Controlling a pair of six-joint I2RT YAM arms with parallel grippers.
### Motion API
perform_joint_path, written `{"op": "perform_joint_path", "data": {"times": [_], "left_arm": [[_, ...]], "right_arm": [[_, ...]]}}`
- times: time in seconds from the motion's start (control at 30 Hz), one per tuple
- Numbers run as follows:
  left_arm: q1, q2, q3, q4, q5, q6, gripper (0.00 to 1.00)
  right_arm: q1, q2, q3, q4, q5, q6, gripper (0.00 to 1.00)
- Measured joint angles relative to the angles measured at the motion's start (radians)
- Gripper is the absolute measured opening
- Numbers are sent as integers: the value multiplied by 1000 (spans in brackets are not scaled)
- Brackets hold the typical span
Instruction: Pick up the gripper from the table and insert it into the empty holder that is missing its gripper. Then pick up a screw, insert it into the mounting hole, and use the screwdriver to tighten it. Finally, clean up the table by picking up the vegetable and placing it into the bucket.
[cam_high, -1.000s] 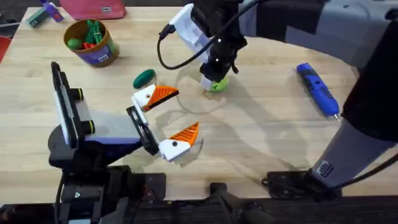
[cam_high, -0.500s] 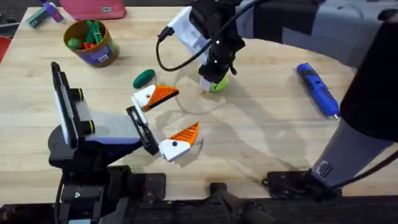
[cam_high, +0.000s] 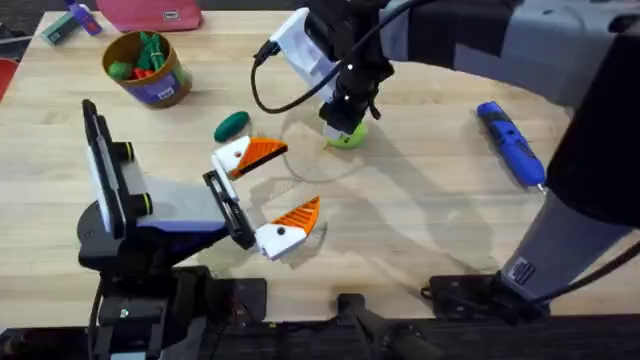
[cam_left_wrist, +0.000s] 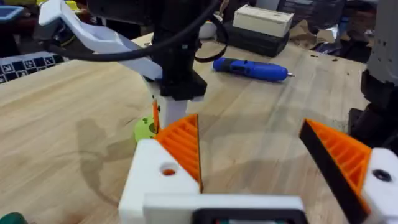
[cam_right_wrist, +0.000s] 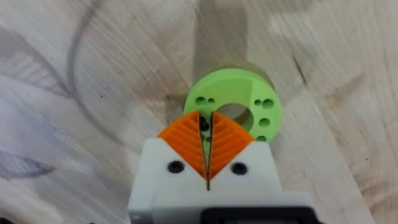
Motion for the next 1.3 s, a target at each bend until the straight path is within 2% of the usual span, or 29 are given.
{"op": "perform_joint_path", "data": {"times": [0.47, 1.07, 1.17, 1.3], "left_arm": [[0, 0, 0, 0, 0, 0, 988], [0, 0, 0, 0, 0, 0, 988], [0, 0, 0, 0, 0, 0, 988], [0, 0, 0, 0, 0, 0, 988]], "right_arm": [[0, -14, 0, -18, 0, 2, 7], [4, -161, 1, -73, -9, 15, 6], [4, -190, 38, -147, -9, 16, 6], [4, -205, 180, -272, -9, 16, 6]]}}
